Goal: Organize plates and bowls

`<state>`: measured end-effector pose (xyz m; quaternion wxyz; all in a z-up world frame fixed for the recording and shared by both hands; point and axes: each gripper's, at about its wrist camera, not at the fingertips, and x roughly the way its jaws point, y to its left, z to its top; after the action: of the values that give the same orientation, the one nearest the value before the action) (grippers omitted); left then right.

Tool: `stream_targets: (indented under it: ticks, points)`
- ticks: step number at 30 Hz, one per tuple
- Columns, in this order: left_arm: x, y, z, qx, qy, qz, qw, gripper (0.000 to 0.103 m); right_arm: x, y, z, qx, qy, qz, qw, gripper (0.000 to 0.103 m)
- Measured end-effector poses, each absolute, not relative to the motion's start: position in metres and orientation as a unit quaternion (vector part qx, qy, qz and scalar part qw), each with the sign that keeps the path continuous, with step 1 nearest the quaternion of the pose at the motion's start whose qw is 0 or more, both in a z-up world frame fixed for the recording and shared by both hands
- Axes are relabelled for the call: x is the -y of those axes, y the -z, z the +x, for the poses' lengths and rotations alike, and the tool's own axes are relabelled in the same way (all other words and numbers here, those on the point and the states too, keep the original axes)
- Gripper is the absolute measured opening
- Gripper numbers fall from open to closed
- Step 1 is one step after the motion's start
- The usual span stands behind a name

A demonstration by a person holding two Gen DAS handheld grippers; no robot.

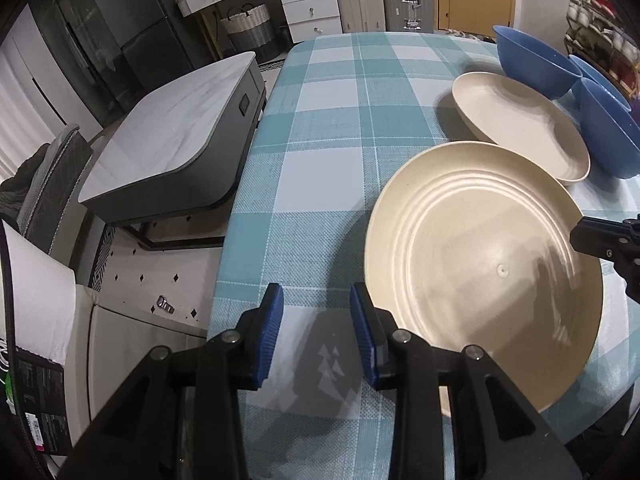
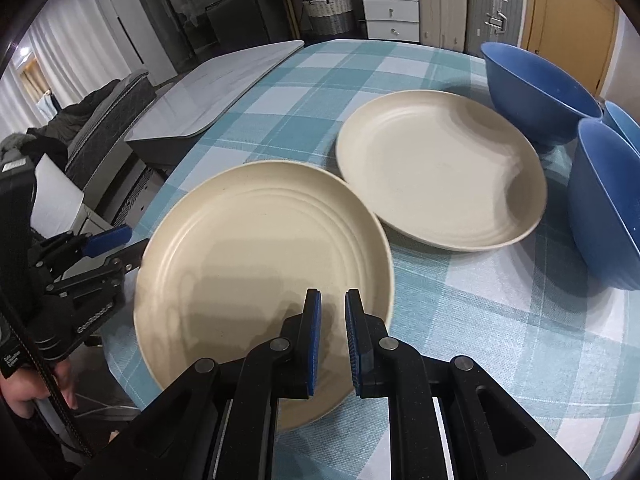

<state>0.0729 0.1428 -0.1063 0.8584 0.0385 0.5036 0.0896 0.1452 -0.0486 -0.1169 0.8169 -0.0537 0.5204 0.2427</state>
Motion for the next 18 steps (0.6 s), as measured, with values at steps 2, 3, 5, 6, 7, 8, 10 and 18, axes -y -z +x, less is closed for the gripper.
stream_targets:
  ticks: [2, 3, 5, 6, 7, 8, 10, 18]
  points:
    - [-0.142, 0.101, 0.069, -0.495, -0.09, 0.034, 0.863, 0.035, 0.052, 0.115, 0.145, -0.519, -0.242, -0.048, 0.819, 0.012]
    - [-0.142, 0.098, 0.068, -0.492, -0.089, 0.032, 0.866, 0.036, 0.052, 0.114, 0.145, -0.517, -0.243, -0.045, 0.819, 0.012]
    - [-0.14, 0.089, 0.064, -0.478, -0.081, 0.023, 0.874, 0.041, 0.054, 0.111, 0.144, -0.511, -0.244, -0.04, 0.823, 0.012]
    - [-0.138, 0.083, 0.061, -0.469, -0.075, 0.019, 0.88, 0.046, 0.055, 0.107, 0.144, -0.507, -0.245, -0.036, 0.826, 0.012]
    - [-0.135, 0.079, 0.059, -0.463, -0.075, 0.021, 0.883, 0.046, 0.057, 0.105, 0.143, -0.502, -0.247, -0.032, 0.828, 0.013]
    - [-0.132, 0.074, 0.058, -0.457, -0.077, 0.027, 0.886, 0.046, 0.058, 0.102, 0.142, -0.498, -0.247, -0.028, 0.831, 0.016]
    - [-0.125, 0.065, 0.055, -0.446, -0.073, 0.031, 0.892, 0.046, 0.06, 0.096, 0.14, -0.49, -0.248, -0.023, 0.836, 0.017]
    - [-0.098, 0.044, 0.051, -0.438, -0.015, -0.007, 0.899, 0.05, 0.073, 0.071, 0.131, -0.449, -0.242, -0.013, 0.86, 0.031]
